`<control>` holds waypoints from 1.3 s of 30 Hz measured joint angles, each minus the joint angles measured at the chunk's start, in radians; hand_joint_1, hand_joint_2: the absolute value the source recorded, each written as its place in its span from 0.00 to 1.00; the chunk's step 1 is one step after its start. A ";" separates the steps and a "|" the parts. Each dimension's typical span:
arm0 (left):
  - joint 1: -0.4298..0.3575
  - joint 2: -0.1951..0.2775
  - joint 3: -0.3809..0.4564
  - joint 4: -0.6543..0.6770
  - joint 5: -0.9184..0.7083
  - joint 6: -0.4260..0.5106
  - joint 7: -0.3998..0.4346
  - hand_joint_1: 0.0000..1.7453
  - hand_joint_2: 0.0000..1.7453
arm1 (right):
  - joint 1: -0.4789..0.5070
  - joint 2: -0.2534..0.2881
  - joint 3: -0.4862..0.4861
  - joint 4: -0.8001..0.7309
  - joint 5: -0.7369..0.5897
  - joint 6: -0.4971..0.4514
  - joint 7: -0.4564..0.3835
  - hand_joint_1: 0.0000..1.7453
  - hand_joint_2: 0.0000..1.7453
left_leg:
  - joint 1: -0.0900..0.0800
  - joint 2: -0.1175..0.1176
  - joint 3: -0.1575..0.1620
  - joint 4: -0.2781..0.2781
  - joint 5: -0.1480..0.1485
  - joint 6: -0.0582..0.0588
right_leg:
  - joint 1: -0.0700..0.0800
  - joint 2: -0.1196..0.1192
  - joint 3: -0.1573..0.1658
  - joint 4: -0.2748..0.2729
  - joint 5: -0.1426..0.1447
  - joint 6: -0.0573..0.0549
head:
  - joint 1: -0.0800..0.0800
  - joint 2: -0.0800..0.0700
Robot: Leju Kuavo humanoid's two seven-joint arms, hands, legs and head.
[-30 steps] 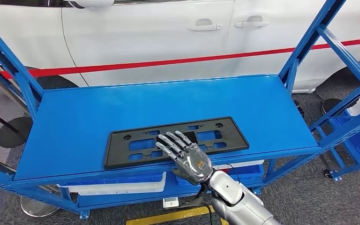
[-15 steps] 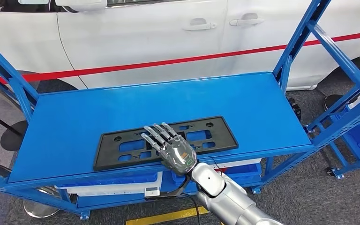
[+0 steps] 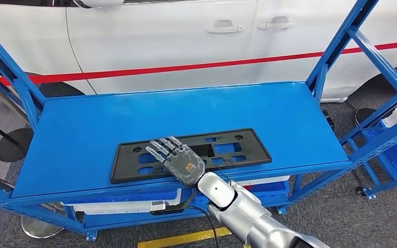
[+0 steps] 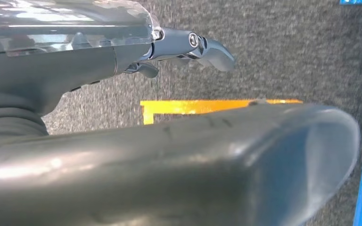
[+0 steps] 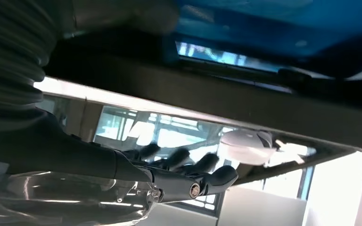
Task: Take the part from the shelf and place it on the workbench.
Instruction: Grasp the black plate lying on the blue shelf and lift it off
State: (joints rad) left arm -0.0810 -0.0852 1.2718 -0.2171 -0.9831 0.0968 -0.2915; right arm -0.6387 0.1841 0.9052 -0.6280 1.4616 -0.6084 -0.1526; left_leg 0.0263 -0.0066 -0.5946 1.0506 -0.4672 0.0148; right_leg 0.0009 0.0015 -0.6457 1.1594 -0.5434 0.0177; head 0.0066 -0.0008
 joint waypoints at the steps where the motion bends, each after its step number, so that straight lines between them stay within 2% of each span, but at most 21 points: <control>1: 0.000 0.000 0.000 0.000 0.000 -0.001 -0.001 0.00 0.00 | -0.003 0.001 0.002 0.008 0.001 0.004 0.003 0.89 1.00 | 0.000 0.000 -0.001 0.000 0.000 0.001 | -0.003 0.000 -0.033 0.069 -0.032 0.006 | 0.001 0.000; 3: 0.000 0.000 0.000 0.000 0.000 -0.003 -0.002 0.00 0.00 | -0.005 0.002 0.007 0.021 0.002 0.010 0.005 0.89 1.00 | 0.000 0.000 -0.001 0.000 0.000 0.002 | -0.007 -0.001 -0.079 0.160 -0.055 0.010 | 0.001 0.000; 4: -0.001 0.000 0.000 0.000 0.000 -0.005 -0.003 0.00 0.00 | -0.006 0.002 0.010 0.026 0.004 0.014 0.006 0.89 1.00 | 0.000 -0.001 -0.001 0.000 0.000 0.002 | -0.008 -0.001 -0.078 0.153 -0.038 0.009 | 0.001 0.000; 6: -0.002 0.000 0.000 0.000 0.003 -0.010 -0.005 0.00 0.00 | -0.013 0.006 0.012 0.034 0.009 0.024 0.010 0.88 1.00 | -0.001 -0.002 0.002 0.000 -0.001 0.001 | -0.005 0.000 -0.025 0.033 0.036 -0.002 | 0.001 0.000; 8: -0.004 -0.002 0.000 0.000 0.008 -0.013 -0.006 0.00 0.00 | -0.024 0.013 0.014 0.041 0.014 0.034 0.016 0.87 1.00 | -0.003 -0.003 0.003 -0.002 -0.001 -0.003 | 0.004 0.001 0.031 -0.089 0.082 -0.018 | 0.001 0.000; 11: -0.007 -0.003 0.000 0.001 0.014 -0.016 -0.008 0.00 0.00 | -0.035 0.023 0.016 0.051 0.016 0.044 0.019 0.87 1.00 | -0.002 -0.002 0.004 -0.014 0.004 -0.018 | 0.011 0.001 0.046 -0.132 0.088 -0.031 | 0.002 0.000; 13: -0.008 -0.002 0.001 0.001 0.017 -0.016 -0.008 0.00 0.00 | -0.039 0.031 0.016 0.058 0.016 0.051 0.020 0.87 1.00 | -0.004 -0.001 0.005 -0.006 -0.008 -0.027 | 0.005 -0.001 0.058 -0.155 0.098 -0.038 | 0.002 0.000; 15: -0.009 0.001 0.001 0.001 0.017 -0.016 -0.008 0.00 0.00 | -0.044 0.038 0.017 0.064 0.015 0.056 0.020 0.87 1.00 | -0.006 0.001 -0.028 0.073 -0.057 -0.030 | -0.002 -0.004 0.070 -0.175 0.107 -0.045 | 0.001 0.000; 17: -0.009 0.001 0.001 0.001 0.016 -0.018 -0.010 0.00 0.00 | -0.046 0.042 0.017 0.072 0.014 0.057 0.020 0.87 1.00 | -0.006 0.001 -0.089 0.202 -0.115 -0.033 | 0.000 -0.005 0.070 -0.175 0.107 -0.049 | 0.000 0.000; 18: -0.008 0.001 0.001 0.001 0.016 -0.018 -0.010 0.00 0.00 | -0.045 0.043 0.017 0.076 0.014 0.057 0.019 0.87 1.00 | -0.006 0.001 -0.110 0.243 -0.124 -0.036 | 0.001 -0.005 0.069 -0.173 0.106 -0.049 | 0.000 0.000; 19: -0.008 0.002 0.001 0.001 0.016 -0.019 -0.011 0.00 0.00 | -0.045 0.043 0.018 0.079 0.013 0.057 0.019 0.87 1.00 | -0.005 0.001 -0.115 0.251 -0.115 -0.038 | 0.002 -0.005 0.068 -0.170 0.104 -0.048 | 0.001 0.000; 21: -0.008 0.005 0.001 0.001 0.016 -0.019 -0.016 0.00 0.00 | -0.045 0.044 0.018 0.084 0.012 0.056 0.019 0.89 1.00 | -0.002 0.002 -0.070 0.155 -0.050 -0.041 | -0.001 -0.003 0.068 -0.157 0.095 -0.042 | 0.001 0.000; 23: -0.009 0.007 0.001 0.001 0.015 -0.022 -0.036 0.00 0.50 | -0.047 0.046 0.018 0.086 0.008 0.055 0.019 0.89 1.00 | -0.002 0.001 -0.014 0.040 -0.008 -0.039 | 0.000 -0.001 0.061 -0.136 0.083 -0.031 | 0.000 0.000; 25: -0.010 0.007 0.001 0.001 0.014 -0.028 -0.074 0.00 1.00 | -0.050 0.046 0.018 0.088 -0.005 0.052 0.018 0.89 1.00 | -0.005 -0.002 0.000 0.007 -0.008 -0.029 | 0.004 0.001 0.053 -0.121 0.077 -0.022 | 0.000 0.000; 27: -0.010 0.007 0.000 0.001 0.011 -0.033 -0.108 0.00 1.00 | -0.051 0.045 0.015 0.088 -0.026 0.049 0.012 0.89 1.00 | -0.004 -0.002 -0.003 0.007 -0.004 -0.017 | 0.004 0.002 0.050 -0.118 0.075 -0.017 | 0.000 0.000; 29: -0.011 0.007 -0.001 0.001 0.010 -0.037 -0.128 0.00 1.00 | -0.052 0.044 0.007 0.085 -0.055 0.048 -0.002 0.89 1.00 | -0.001 -0.001 -0.003 0.005 -0.001 -0.007 | 0.002 0.002 0.035 -0.083 0.049 -0.008 | 0.002 0.000; 32: -0.012 0.007 -0.001 0.001 0.014 -0.046 -0.147 0.00 1.00 | -0.050 0.038 -0.012 0.073 -0.113 0.034 -0.034 0.89 1.00 | -0.001 0.000 -0.005 0.004 -0.001 0.000 | -0.004 0.000 -0.050 0.098 -0.041 0.007 | 0.006 0.000; 34: -0.011 0.007 -0.001 0.001 0.023 -0.062 -0.165 0.00 1.00 | -0.034 0.025 -0.038 0.040 -0.206 0.011 -0.086 0.89 1.00 | -0.004 -0.001 -0.005 0.004 -0.001 0.001 | -0.004 0.000 -0.086 0.164 -0.048 0.005 | 0.006 0.000; 35: -0.010 0.007 -0.001 0.001 0.031 -0.072 -0.175 0.00 1.00 | -0.022 0.014 -0.059 0.007 -0.277 0.001 -0.128 0.89 1.00 | -0.006 -0.003 -0.003 0.004 -0.002 0.002 | -0.002 0.000 -0.077 0.140 -0.022 -0.001 | 0.006 0.000; 37: -0.010 0.003 0.004 0.001 0.056 -0.097 -0.192 0.00 1.00 | -0.001 -0.014 -0.113 -0.090 -0.444 -0.001 -0.228 0.89 1.00 | -0.011 -0.004 0.001 0.003 -0.003 0.004 | 0.009 0.001 -0.019 0.007 0.052 -0.026 | 0.005 0.000; 39: -0.010 -0.004 0.021 0.003 0.096 -0.136 -0.217 0.00 1.00 | 0.027 -0.053 -0.184 -0.234 -0.656 0.036 -0.348 0.89 1.00 | -0.012 -0.005 0.002 0.000 -0.003 0.002 | 0.023 0.000 0.029 -0.099 0.090 -0.051 | 0.003 0.000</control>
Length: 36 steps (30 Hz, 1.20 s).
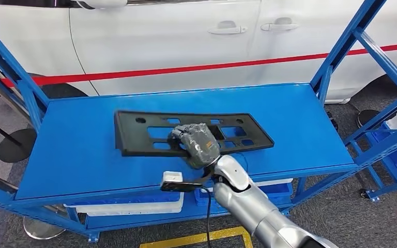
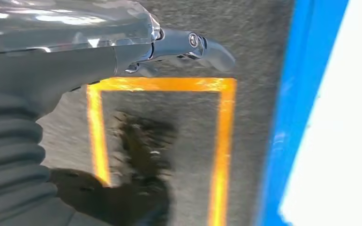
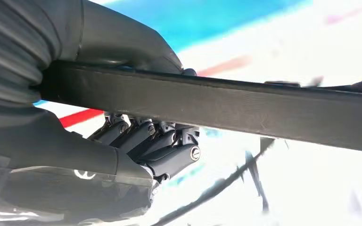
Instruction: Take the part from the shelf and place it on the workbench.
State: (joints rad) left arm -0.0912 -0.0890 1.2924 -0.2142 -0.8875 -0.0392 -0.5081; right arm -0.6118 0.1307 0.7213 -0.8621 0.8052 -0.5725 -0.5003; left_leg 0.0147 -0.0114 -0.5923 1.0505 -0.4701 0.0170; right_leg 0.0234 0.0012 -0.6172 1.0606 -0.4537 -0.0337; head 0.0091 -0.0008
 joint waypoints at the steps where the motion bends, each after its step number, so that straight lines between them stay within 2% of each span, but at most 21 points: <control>1: 0.000 -0.004 0.011 0.001 0.017 -0.019 -0.011 0.00 1.00 | 0.018 -0.023 -0.039 -0.086 -0.107 0.034 -0.049 0.89 1.00 | 0.003 0.000 0.000 -0.003 0.001 -0.002 | 0.005 -0.001 0.009 -0.020 0.002 -0.007 | -0.001 0.000; 3: 0.003 -0.008 0.027 0.001 0.035 -0.039 -0.025 0.00 1.00 | 0.052 -0.063 -0.107 -0.244 -0.266 0.105 -0.098 0.89 1.00 | 0.004 0.001 0.006 -0.014 0.003 -0.010 | 0.008 -0.002 0.020 -0.043 0.006 -0.014 | -0.001 0.000; 5: 0.006 -0.009 0.034 0.001 0.036 -0.043 -0.026 0.00 1.00 | 0.081 -0.086 -0.155 -0.355 -0.354 0.159 -0.114 0.89 1.00 | 0.000 0.004 0.011 -0.008 -0.010 -0.017 | -0.001 -0.004 0.044 -0.082 0.022 -0.012 | -0.001 0.000; 7: 0.005 -0.009 0.037 0.001 0.022 -0.043 -0.011 0.00 1.00 | 0.118 -0.107 -0.187 -0.456 -0.479 0.232 -0.145 0.89 1.00 | -0.001 0.007 -0.023 0.073 -0.062 -0.022 | -0.010 -0.007 0.058 -0.108 0.033 -0.006 | -0.003 0.000; 9: 0.006 -0.009 0.037 0.001 0.004 -0.041 0.021 0.00 1.00 | 0.165 -0.140 -0.215 -0.592 -0.659 0.357 -0.179 0.89 1.00 | 0.002 0.007 -0.082 0.197 -0.117 -0.029 | -0.013 -0.010 0.055 -0.102 0.030 -0.003 | -0.005 0.000; 10: 0.009 -0.009 0.037 0.001 -0.004 -0.037 0.040 0.00 1.00 | 0.185 -0.156 -0.231 -0.662 -0.748 0.433 -0.189 0.89 1.00 | 0.005 0.008 -0.097 0.229 -0.121 -0.033 | -0.014 -0.012 0.052 -0.095 0.025 0.001 | -0.005 0.000; 11: 0.012 -0.009 0.036 0.001 -0.012 -0.031 0.058 0.00 1.00 | 0.201 -0.168 -0.248 -0.725 -0.825 0.511 -0.194 0.89 1.00 | 0.008 0.008 -0.096 0.226 -0.106 -0.036 | -0.017 -0.011 0.050 -0.087 0.020 0.005 | -0.005 0.000; 14: 0.019 -0.009 0.030 0.001 -0.044 -0.009 0.102 0.00 1.00 | 0.245 -0.186 -0.303 -0.885 -1.003 0.728 -0.199 0.89 1.00 | 0.013 0.008 -0.018 0.067 -0.021 -0.044 | -0.025 -0.008 0.044 -0.048 -0.006 0.026 | -0.005 0.000; 16: 0.021 -0.008 0.022 0.001 -0.062 0.005 0.126 0.00 1.00 | 0.268 -0.198 -0.332 -0.969 -1.084 0.834 -0.202 0.89 1.00 | 0.010 0.006 0.006 0.015 -0.015 -0.032 | -0.024 -0.008 0.033 -0.025 -0.018 0.039 | -0.007 0.000; 18: 0.023 -0.008 0.016 0.001 -0.072 0.015 0.143 0.00 1.00 | 0.285 -0.210 -0.352 -1.031 -1.130 0.888 -0.203 0.89 1.00 | 0.007 0.005 0.003 0.017 -0.018 -0.014 | -0.024 -0.007 0.026 -0.018 -0.019 0.045 | -0.008 0.000; 20: 0.024 -0.007 0.011 0.001 -0.076 0.019 0.153 0.00 1.00 | 0.296 -0.222 -0.367 -1.071 -1.160 0.919 -0.197 0.89 1.00 | 0.009 0.005 0.002 0.014 -0.014 -0.003 | -0.027 -0.006 0.019 0.000 -0.035 0.054 | -0.007 0.000; 22: 0.022 -0.006 0.006 0.001 -0.079 0.023 0.167 0.00 1.00 | 0.298 -0.233 -0.375 -1.091 -1.208 0.961 -0.171 0.89 1.00 | 0.010 0.006 0.001 0.012 -0.010 0.004 | -0.031 -0.005 -0.016 0.081 -0.087 0.065 | -0.005 0.000; 24: 0.021 -0.006 0.002 0.001 -0.084 0.029 0.185 0.00 1.00 | 0.301 -0.243 -0.378 -1.088 -1.263 1.002 -0.133 0.89 1.00 | 0.009 0.008 -0.003 0.012 -0.006 0.009 | -0.033 -0.005 -0.070 0.202 -0.147 0.072 | -0.005 0.000; 25: 0.021 -0.006 0.000 0.001 -0.087 0.033 0.195 0.00 1.00 | 0.303 -0.248 -0.379 -1.078 -1.281 1.018 -0.117 0.89 1.00 | 0.008 0.008 -0.005 0.012 -0.004 0.011 | -0.034 -0.005 -0.084 0.237 -0.156 0.073 | -0.005 0.000; 26: 0.020 -0.006 -0.001 0.001 -0.089 0.036 0.204 0.00 1.00 | 0.306 -0.251 -0.379 -1.066 -1.293 1.032 -0.106 0.89 1.00 | 0.006 0.007 -0.006 0.012 -0.003 0.012 | -0.035 -0.005 -0.083 0.239 -0.148 0.070 | -0.005 0.000; 27: 0.020 -0.006 -0.002 0.001 -0.092 0.040 0.213 0.00 1.00 | 0.309 -0.254 -0.379 -1.053 -1.297 1.044 -0.101 0.89 1.00 | 0.005 0.006 -0.007 0.012 -0.002 0.012 | -0.034 -0.004 -0.061 0.202 -0.122 0.065 | -0.005 0.000; 29: 0.019 -0.008 -0.004 0.002 -0.097 0.048 0.228 0.00 1.00 | 0.317 -0.259 -0.378 -1.036 -1.297 1.062 -0.097 0.89 1.00 | 0.002 0.003 -0.008 0.011 0.002 0.011 | -0.027 -0.001 0.012 0.067 -0.062 0.045 | -0.006 0.000; 31: 0.018 -0.009 -0.006 0.002 -0.098 0.054 0.238 0.00 1.00 | 0.328 -0.265 -0.376 -1.026 -1.293 1.074 -0.096 0.89 1.00 | 0.004 0.001 -0.012 0.008 0.009 0.002 | -0.017 0.002 0.052 -0.019 -0.033 0.028 | -0.006 0.000; 33: 0.018 -0.010 -0.006 0.002 -0.099 0.056 0.244 0.00 1.00 | 0.342 -0.271 -0.376 -1.019 -1.283 1.077 -0.093 0.89 1.00 | 0.008 0.001 -0.016 0.001 0.019 -0.011 | -0.011 0.002 0.051 -0.032 -0.025 0.022 | -0.005 0.000; 34: 0.019 -0.010 -0.007 0.002 -0.101 0.056 0.247 0.00 1.00 | 0.349 -0.272 -0.376 -1.016 -1.277 1.077 -0.090 0.89 1.00 | 0.008 0.002 -0.016 0.001 0.017 -0.016 | -0.014 -0.001 0.052 -0.043 -0.016 0.020 | -0.006 0.000; 36: 0.019 -0.009 -0.008 0.002 -0.103 0.057 0.251 0.00 1.00 | 0.361 -0.275 -0.375 -1.011 -1.264 1.080 -0.083 0.89 1.00 | 0.005 0.004 -0.028 0.033 -0.019 -0.022 | -0.021 -0.008 0.054 -0.068 0.005 0.012 | -0.007 0.000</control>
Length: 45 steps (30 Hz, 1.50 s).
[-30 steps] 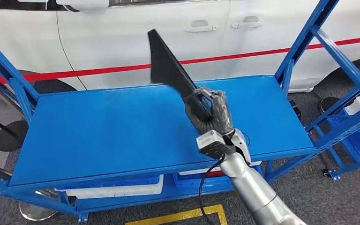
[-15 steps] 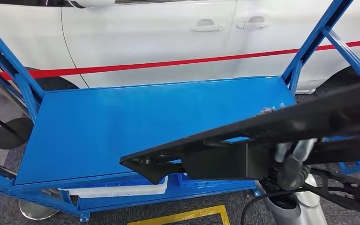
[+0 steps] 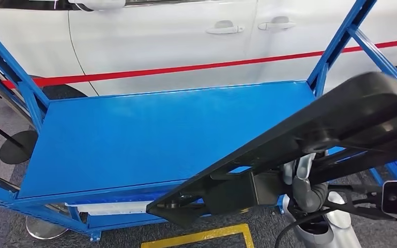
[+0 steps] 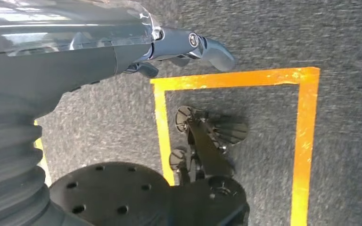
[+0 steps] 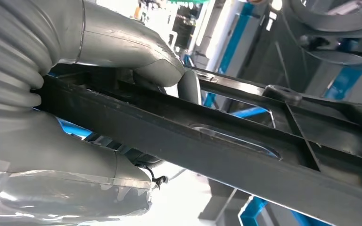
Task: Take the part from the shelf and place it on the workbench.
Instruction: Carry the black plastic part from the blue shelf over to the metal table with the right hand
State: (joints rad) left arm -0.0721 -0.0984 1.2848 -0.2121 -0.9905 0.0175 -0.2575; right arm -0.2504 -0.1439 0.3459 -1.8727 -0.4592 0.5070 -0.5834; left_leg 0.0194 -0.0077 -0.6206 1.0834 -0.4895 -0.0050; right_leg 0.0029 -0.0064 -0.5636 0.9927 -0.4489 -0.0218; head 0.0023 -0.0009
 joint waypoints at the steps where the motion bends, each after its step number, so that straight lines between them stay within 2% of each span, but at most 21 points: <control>1: 0.000 0.001 0.000 0.000 -0.001 0.000 0.001 0.00 1.00 | 0.007 -0.001 0.000 0.003 0.004 0.003 0.002 0.89 1.00 | -0.001 0.001 -0.015 0.044 -0.038 -0.001 | -0.003 -0.003 -0.003 -0.008 0.009 -0.002 | -0.001 0.000; 3: -0.001 0.001 0.000 0.000 -0.003 0.000 0.004 0.00 1.00 | 0.020 -0.002 0.001 0.009 0.010 0.011 0.001 0.89 1.00 | -0.001 0.002 -0.051 0.162 -0.115 -0.006 | -0.002 -0.005 -0.022 -0.004 0.019 -0.003 | -0.002 0.000; 5: 0.000 0.002 -0.001 0.000 -0.004 0.000 0.005 0.00 1.00 | 0.031 -0.002 0.001 0.013 0.012 0.021 0.000 0.89 1.00 | 0.000 0.002 -0.051 0.216 -0.140 -0.011 | -0.002 -0.006 -0.047 0.011 0.027 0.001 | -0.002 0.000; 7: -0.001 0.004 -0.001 0.000 -0.004 0.000 0.006 0.00 1.00 | 0.037 -0.003 0.002 0.015 0.012 0.031 0.000 0.89 1.00 | 0.001 0.002 0.021 0.124 -0.102 -0.015 | -0.004 -0.006 -0.073 0.032 0.032 0.006 | -0.002 0.000; 9: -0.005 0.006 -0.001 0.000 -0.005 -0.002 0.006 0.00 1.00 | 0.041 -0.005 0.001 0.016 0.012 0.043 0.000 0.89 1.00 | 0.000 0.001 0.090 0.008 -0.072 -0.009 | -0.004 -0.005 -0.095 0.056 0.035 0.013 | -0.001 0.000; 14: -0.004 0.008 -0.002 0.000 -0.004 -0.004 0.021 0.00 1.00 | 0.061 -0.013 0.000 0.017 0.009 0.079 -0.001 0.89 1.00 | -0.003 0.002 0.085 -0.024 -0.038 0.026 | -0.003 0.000 -0.111 0.067 0.049 0.041 | 0.000 0.000; 15: -0.004 0.009 -0.001 0.000 -0.003 -0.004 0.027 0.00 1.00 | 0.065 -0.015 -0.001 0.018 0.010 0.084 -0.001 0.89 1.00 | 0.000 0.004 0.076 -0.026 -0.027 0.031 | -0.005 0.002 -0.120 0.083 0.026 0.047 | 0.002 0.000; 18: -0.004 0.011 -0.001 0.000 0.001 0.001 0.046 0.00 1.00 | 0.081 -0.017 -0.008 0.018 0.013 0.100 -0.003 0.89 1.00 | 0.002 0.007 0.038 -0.027 0.007 0.039 | -0.014 0.004 -0.161 0.235 -0.116 0.065 | 0.006 0.000; 20: -0.002 0.011 -0.001 0.000 0.003 0.007 0.057 0.00 1.00 | 0.096 -0.019 -0.015 0.019 0.016 0.106 -0.007 0.89 1.00 | 0.001 0.008 0.011 -0.026 0.026 0.038 | -0.016 0.004 -0.161 0.321 -0.150 0.069 | 0.006 0.000; 22: -0.001 0.011 -0.001 0.000 0.003 0.016 0.064 0.00 1.00 | 0.107 -0.023 -0.023 0.019 0.017 0.112 -0.014 0.89 1.00 | 0.001 0.008 -0.013 -0.026 0.045 0.035 | -0.016 0.005 -0.098 0.276 -0.109 0.064 | 0.006 0.000; 25: -0.001 0.010 -0.001 0.000 0.003 0.025 0.070 0.00 1.00 | 0.111 -0.028 -0.033 0.019 0.020 0.122 -0.021 0.89 1.00 | 0.000 0.006 -0.030 -0.029 0.070 0.023 | -0.006 0.008 0.058 0.063 -0.085 0.042 | 0.006 0.000; 27: 0.000 0.009 -0.001 0.000 0.002 0.027 0.070 0.00 1.00 | 0.113 -0.030 -0.038 0.019 0.024 0.124 -0.026 0.89 1.00 | 0.003 0.005 -0.030 -0.040 0.089 0.010 | 0.003 0.009 0.090 0.004 -0.090 0.031 | 0.008 0.000; 29: 0.003 0.010 -0.001 0.000 0.002 0.026 0.068 0.00 1.00 | 0.114 -0.031 -0.042 0.019 0.032 0.120 -0.030 0.89 1.00 | 0.003 0.005 -0.034 -0.048 0.096 -0.001 | 0.002 0.006 0.078 -0.012 -0.062 0.019 | 0.010 0.000; 30: 0.004 0.011 -0.001 0.000 0.002 0.025 0.066 0.00 1.00 | 0.115 -0.031 -0.043 0.018 0.036 0.118 -0.031 0.89 1.00 | 0.001 0.005 -0.040 -0.039 0.075 -0.004 | -0.001 0.004 0.070 -0.022 -0.046 0.011 | 0.010 0.000; 32: 0.006 0.013 -0.001 0.000 0.000 0.023 0.062 0.00 1.00 | 0.118 -0.031 -0.044 0.017 0.042 0.111 -0.031 0.89 1.00 | 0.000 0.005 -0.061 0.034 -0.020 -0.008 | -0.003 0.000 0.046 -0.031 -0.016 -0.002 | 0.007 0.000; 34: 0.008 0.014 -0.001 0.000 -0.003 0.021 0.059 0.00 1.00 | 0.122 -0.030 -0.044 0.016 0.050 0.102 -0.030 0.89 1.00 | 0.000 0.005 -0.080 0.159 -0.104 -0.012 | 0.001 -0.001 0.012 -0.024 0.007 -0.006 | 0.006 0.000; 36: 0.008 0.015 -0.001 0.000 -0.007 0.017 0.057 0.00 1.00 | 0.127 -0.030 -0.044 0.014 0.063 0.094 -0.032 0.89 1.00 | 0.000 0.005 -0.067 0.230 -0.091 -0.017 | 0.003 -0.003 -0.027 -0.009 0.026 -0.005 | 0.005 0.000; 38: 0.008 0.017 -0.001 0.000 -0.011 0.015 0.056 0.00 1.00 | 0.129 -0.029 -0.044 0.011 0.078 0.088 -0.039 0.89 1.00 | 0.000 0.005 0.004 0.174 -0.035 -0.018 | 0.002 -0.004 -0.067 0.013 0.041 0.001 | 0.005 0.000; 41: 0.005 0.025 -0.001 -0.002 -0.015 0.012 0.052 0.00 1.00 | 0.129 -0.029 -0.046 0.000 0.098 0.086 -0.053 0.89 1.00 | -0.004 0.004 0.147 -0.023 -0.065 -0.007 | 0.005 -0.005 -0.105 0.050 0.056 0.014 | 0.006 0.000; 43: 0.006 0.028 -0.001 -0.004 -0.017 0.011 0.050 0.00 1.00 | 0.130 -0.029 -0.048 -0.005 0.107 0.085 -0.063 0.89 1.00 | -0.008 0.003 0.162 -0.063 -0.078 0.008 | 0.005 -0.006 -0.111 0.054 0.071 0.025 | 0.006 0.000; 45: 0.008 0.029 -0.001 -0.004 -0.019 0.010 0.048 0.00 1.00 | 0.134 -0.029 -0.049 -0.007 0.114 0.084 -0.071 0.89 1.00 | -0.005 0.009 0.143 -0.065 -0.055 0.023 | 0.001 -0.002 -0.122 0.060 0.058 0.038 | 0.004 0.000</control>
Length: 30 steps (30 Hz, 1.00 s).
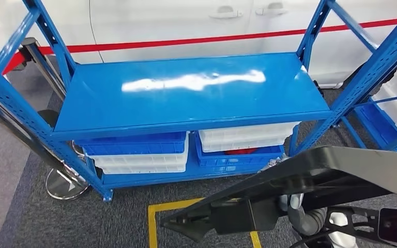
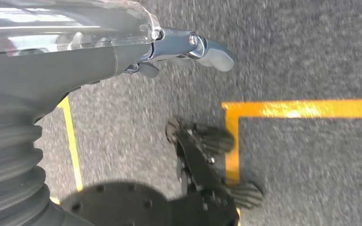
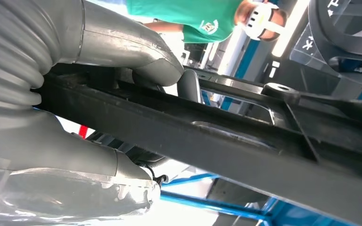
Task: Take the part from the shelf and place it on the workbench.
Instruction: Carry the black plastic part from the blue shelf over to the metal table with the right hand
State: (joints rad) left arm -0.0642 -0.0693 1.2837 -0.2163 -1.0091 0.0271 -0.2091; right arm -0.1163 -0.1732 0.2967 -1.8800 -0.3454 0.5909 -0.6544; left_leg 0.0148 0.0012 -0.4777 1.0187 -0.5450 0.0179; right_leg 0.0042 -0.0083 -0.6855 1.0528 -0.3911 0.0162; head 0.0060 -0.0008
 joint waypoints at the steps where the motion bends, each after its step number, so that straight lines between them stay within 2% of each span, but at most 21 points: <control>1: 0.001 0.001 0.000 0.000 0.000 0.000 -0.001 0.00 1.00 | 0.002 0.000 -0.001 -0.001 0.002 0.000 -0.002 0.89 1.00 | 0.003 0.003 -0.014 -0.002 0.015 0.006 | -0.003 0.002 -0.009 0.022 -0.036 0.008 | 0.000 0.000; 3: 0.002 0.004 0.000 0.000 0.000 0.000 -0.001 0.00 1.00 | 0.004 0.000 -0.002 -0.002 0.009 -0.002 -0.003 0.89 1.00 | 0.005 0.007 -0.045 -0.002 0.042 0.011 | -0.011 0.004 -0.031 0.121 -0.146 0.023 | 0.003 0.000; 4: 0.002 0.005 0.000 0.000 -0.001 0.000 -0.001 0.00 1.00 | 0.006 0.000 -0.002 -0.003 0.016 -0.006 -0.004 0.89 1.00 | 0.005 0.008 -0.061 -0.001 0.055 0.010 | -0.015 0.004 -0.039 0.183 -0.184 0.029 | 0.003 0.000; 5: 0.003 0.006 0.000 0.000 -0.002 0.000 -0.001 0.00 1.00 | 0.007 0.000 -0.002 -0.003 0.026 -0.011 -0.005 0.89 1.00 | 0.005 0.009 -0.077 0.001 0.066 0.009 | -0.020 0.004 -0.040 0.234 -0.196 0.034 | 0.003 0.000; 6: 0.003 0.006 0.000 0.000 -0.004 0.001 0.001 0.00 1.00 | 0.008 0.000 -0.002 -0.003 0.040 -0.019 -0.008 0.89 1.00 | 0.005 0.009 -0.093 0.002 0.077 0.008 | -0.023 0.004 -0.030 0.259 -0.183 0.037 | 0.003 0.000; 7: 0.003 0.006 0.000 0.000 -0.005 0.002 0.003 0.00 1.00 | 0.009 0.001 -0.002 -0.003 0.054 -0.026 -0.013 0.89 1.00 | 0.006 0.010 -0.108 0.004 0.088 0.005 | -0.026 0.004 -0.004 0.250 -0.153 0.039 | 0.003 0.000; 8: 0.003 0.006 0.000 0.000 -0.007 0.004 0.006 0.00 1.00 | 0.009 0.001 -0.001 -0.003 0.068 -0.031 -0.017 0.89 1.00 | 0.006 0.009 -0.121 0.005 0.097 0.002 | -0.029 0.005 0.041 0.205 -0.124 0.039 | 0.003 0.000; 9: 0.003 0.006 0.000 0.000 -0.007 0.006 0.007 0.00 1.00 | 0.009 0.001 0.000 -0.003 0.078 -0.035 -0.022 0.89 1.00 | 0.006 0.008 -0.131 0.006 0.105 -0.002 | -0.029 0.005 0.100 0.133 -0.113 0.036 | 0.003 0.000; 11: 0.003 0.005 0.000 0.000 -0.004 0.013 0.009 0.00 1.00 | 0.007 0.001 0.002 -0.002 0.090 -0.036 -0.033 0.89 1.00 | 0.006 0.006 -0.140 0.004 0.120 -0.014 | -0.024 0.007 0.204 -0.018 -0.135 0.023 | 0.002 0.000; 12: 0.003 0.005 0.000 0.000 -0.002 0.018 0.009 0.00 1.00 | 0.004 0.001 0.003 -0.002 0.091 -0.036 -0.037 0.89 1.00 | 0.007 0.006 -0.141 0.002 0.128 -0.021 | -0.019 0.008 0.229 -0.060 -0.150 0.015 | 0.004 0.000; 13: 0.004 0.005 0.001 0.000 0.001 0.022 0.009 0.00 1.00 | 0.001 0.002 0.003 -0.001 0.092 -0.037 -0.039 0.89 1.00 | 0.008 0.006 -0.140 -0.002 0.136 -0.029 | -0.014 0.009 0.234 -0.078 -0.152 0.006 | 0.005 0.000; 15: 0.004 0.006 0.002 -0.001 0.004 0.026 0.011 0.00 1.00 | -0.006 0.001 0.004 0.000 0.090 -0.037 -0.039 0.89 1.00 | 0.011 0.006 -0.145 0.000 0.136 -0.041 | -0.015 0.010 0.225 -0.085 -0.132 -0.015 | 0.008 0.000; 16: 0.004 0.006 0.002 -0.001 0.004 0.026 0.012 0.00 1.00 | -0.009 0.001 0.004 0.000 0.089 -0.037 -0.039 0.89 1.00 | 0.010 0.006 -0.154 0.020 0.113 -0.044 | -0.016 0.011 0.219 -0.090 -0.121 -0.027 | 0.007 0.000; 19: 0.005 0.008 0.003 -0.001 0.004 0.027 0.017 0.00 1.00 | -0.014 0.001 0.004 0.001 0.087 -0.039 -0.039 0.89 1.00 | 0.007 0.004 -0.212 0.188 -0.012 -0.041 | -0.007 0.017 0.188 -0.086 -0.096 -0.047 | 0.004 0.000; 20: 0.005 0.008 0.003 -0.001 0.004 0.027 0.018 0.00 1.00 | -0.014 0.001 0.004 0.001 0.087 -0.040 -0.039 0.89 1.00 | 0.007 0.004 -0.227 0.247 -0.034 -0.040 | -0.003 0.022 0.176 -0.080 -0.091 -0.048 | 0.004 0.000; 21: 0.005 0.008 0.003 -0.001 0.004 0.027 0.020 0.00 1.00 | -0.014 0.000 0.004 0.001 0.088 -0.043 -0.039 0.89 1.00 | 0.006 0.004 -0.229 0.278 -0.036 -0.039 | 0.001 0.027 0.164 -0.073 -0.087 -0.049 | 0.004 0.000; 22: 0.005 0.008 0.003 -0.001 0.004 0.029 0.022 0.00 1.00 | -0.014 0.000 0.005 0.001 0.090 -0.046 -0.038 0.89 1.00 | 0.005 0.002 -0.212 0.269 -0.020 -0.036 | 0.005 0.034 0.153 -0.066 -0.084 -0.049 | 0.004 0.000; 24: 0.004 0.009 0.003 -0.001 0.004 0.033 0.026 0.00 1.00 | -0.015 0.000 0.006 0.000 0.095 -0.050 -0.038 0.89 1.00 | 0.003 -0.016 -0.129 0.149 0.023 -0.024 | 0.008 0.049 0.135 -0.049 -0.081 -0.048 | 0.004 0.000; 26: 0.004 0.011 0.004 -0.001 0.005 0.036 0.027 0.00 1.00 | -0.017 0.000 0.009 -0.001 0.100 -0.052 -0.037 0.89 1.00 | 0.001 -0.046 -0.061 0.039 0.038 -0.015 | 0.009 0.063 0.120 -0.034 -0.080 -0.043 | 0.004 0.000; 28: 0.004 0.012 0.004 -0.002 0.006 0.037 0.027 0.00 1.00 | -0.020 0.000 0.011 -0.003 0.105 -0.058 -0.036 0.89 1.00 | -0.001 -0.050 -0.048 0.011 0.038 -0.013 | 0.007 0.077 0.109 -0.028 -0.073 -0.030 | 0.003 0.000; 30: 0.002 0.010 0.005 -0.002 0.009 0.038 0.026 0.00 1.00 | -0.021 -0.001 0.012 -0.008 0.112 -0.068 -0.036 0.89 1.00 | 0.004 -0.031 -0.049 -0.002 0.047 -0.005 | 0.007 0.082 0.102 -0.024 -0.072 -0.017 | 0.002 0.000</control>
State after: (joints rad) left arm -0.0619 -0.0597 1.2883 -0.2184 -0.9999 0.0649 -0.1829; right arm -0.1375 -0.1739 0.3088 -1.8882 -0.2337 0.5226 -0.6906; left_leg 0.0184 -0.0303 -0.5266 1.0172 -0.4982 0.0127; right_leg 0.0114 0.0738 -0.5832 1.0293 -0.4632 -0.0004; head 0.0083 -0.0008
